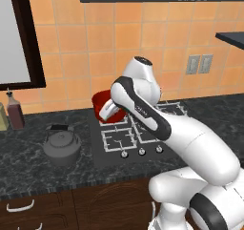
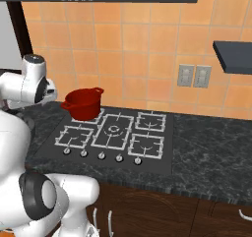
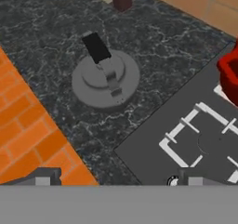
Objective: Pick the kettle from the counter and place it on a stove burner. Then turn the burner on.
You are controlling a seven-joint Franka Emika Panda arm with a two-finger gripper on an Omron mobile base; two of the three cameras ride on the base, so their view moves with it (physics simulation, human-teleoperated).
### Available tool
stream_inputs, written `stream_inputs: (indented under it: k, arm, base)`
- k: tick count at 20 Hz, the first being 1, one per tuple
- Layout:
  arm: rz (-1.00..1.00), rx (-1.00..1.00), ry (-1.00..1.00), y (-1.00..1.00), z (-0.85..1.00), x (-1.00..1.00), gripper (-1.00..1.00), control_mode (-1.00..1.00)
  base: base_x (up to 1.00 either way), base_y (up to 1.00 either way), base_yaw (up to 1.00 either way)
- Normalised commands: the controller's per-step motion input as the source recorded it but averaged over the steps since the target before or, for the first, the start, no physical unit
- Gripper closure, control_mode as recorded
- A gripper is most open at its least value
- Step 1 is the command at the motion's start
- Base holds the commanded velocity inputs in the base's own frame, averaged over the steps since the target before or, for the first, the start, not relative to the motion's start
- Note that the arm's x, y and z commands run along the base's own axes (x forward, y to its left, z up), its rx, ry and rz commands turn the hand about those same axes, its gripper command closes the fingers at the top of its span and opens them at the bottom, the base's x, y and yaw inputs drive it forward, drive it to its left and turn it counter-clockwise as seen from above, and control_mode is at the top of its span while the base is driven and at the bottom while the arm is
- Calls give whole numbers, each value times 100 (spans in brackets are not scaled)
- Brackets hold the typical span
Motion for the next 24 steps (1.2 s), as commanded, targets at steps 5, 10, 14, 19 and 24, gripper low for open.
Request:
stream_inputs:
  k: [5,10,14,19,24]
  arm:
    - [27,0,0,72,-29,-7,-100,-100]
    - [23,0,0,64,-27,-3,-100,-100]
    - [19,0,0,53,-29,0,-100,-100]
    - [10,0,0,25,-18,0,-100,-100]
    - [0,0,0,0,-10,18,-100,-100]
  base:
    - [0,0,0]
    - [0,0,0]
    - [0,0,0]
    - [0,0,0]
    - [0,0,0]
